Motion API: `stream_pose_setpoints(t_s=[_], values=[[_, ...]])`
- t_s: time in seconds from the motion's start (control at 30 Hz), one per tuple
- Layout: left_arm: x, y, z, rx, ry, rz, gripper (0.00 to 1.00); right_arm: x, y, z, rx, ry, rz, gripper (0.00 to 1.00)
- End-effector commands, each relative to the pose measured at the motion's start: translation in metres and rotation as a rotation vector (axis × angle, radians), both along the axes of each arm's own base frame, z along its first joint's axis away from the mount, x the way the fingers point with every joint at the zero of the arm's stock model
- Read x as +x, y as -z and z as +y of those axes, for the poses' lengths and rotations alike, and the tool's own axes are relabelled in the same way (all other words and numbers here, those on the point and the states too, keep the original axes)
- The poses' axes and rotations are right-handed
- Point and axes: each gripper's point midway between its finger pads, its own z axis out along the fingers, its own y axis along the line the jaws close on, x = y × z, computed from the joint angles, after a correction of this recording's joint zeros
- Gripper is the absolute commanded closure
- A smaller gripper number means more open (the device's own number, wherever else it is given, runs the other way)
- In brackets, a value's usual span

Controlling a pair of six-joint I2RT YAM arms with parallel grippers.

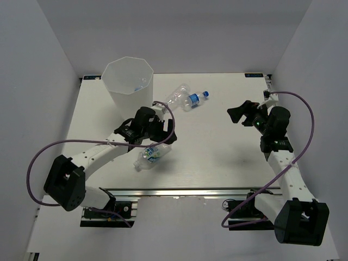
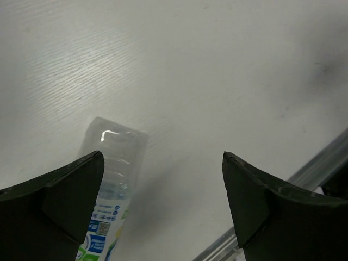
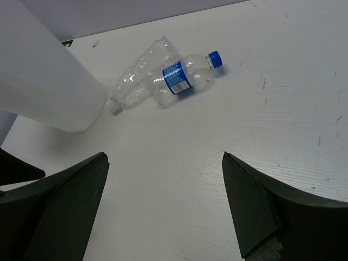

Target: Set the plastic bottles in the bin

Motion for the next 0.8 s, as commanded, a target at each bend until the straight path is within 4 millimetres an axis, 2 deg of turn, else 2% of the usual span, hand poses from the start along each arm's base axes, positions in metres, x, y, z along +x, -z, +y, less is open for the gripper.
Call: stream_pose_setpoints(t_s=[0.0,0.07,0.13,0.33,0.43,0.57,0.63,0.7,0.73,0.77], values=[[0.016,0.012,0.024,0.129,-0.109,-0.05,0.02,-0.001,-0.021,0.002,-0.014,-0.018,-0.074,0.11],[0.02,0.027,0.037,0.19,-0.167,-0.043,0.02,0.0,-0.021,0.001,-0.012,-0.012,-0.07,0.11],[0.016,0.046,0.047,0.243,-0.186,-0.01,0.02,-0.001,-0.023,0.001,-0.011,-0.015,-0.071,0.11],[0.007,0.077,0.067,0.34,-0.238,0.047,0.02,0.001,-0.018,0.001,-0.014,-0.015,-0.061,0.11],[-0.002,0.09,0.065,0.333,-0.202,0.079,0.02,0.001,-0.019,0.002,-0.014,-0.022,-0.057,0.11],[-0.011,0.098,0.052,0.269,-0.143,0.104,0.02,0.002,-0.018,0.001,-0.017,-0.013,-0.06,0.11],[-0.014,0.104,0.053,0.272,-0.141,0.118,0.02,0.003,-0.016,0.0,-0.017,-0.01,-0.054,0.11],[-0.013,0.11,0.057,0.299,-0.165,0.14,0.07,0.004,-0.014,0.001,-0.013,-0.011,-0.046,0.11],[-0.012,0.111,0.057,0.302,-0.173,0.144,0.2,0.004,-0.015,0.001,-0.011,-0.01,-0.048,0.11],[-0.009,0.107,0.054,0.296,-0.175,0.145,0.28,0.004,-0.015,0.001,-0.013,-0.011,-0.046,0.11]])
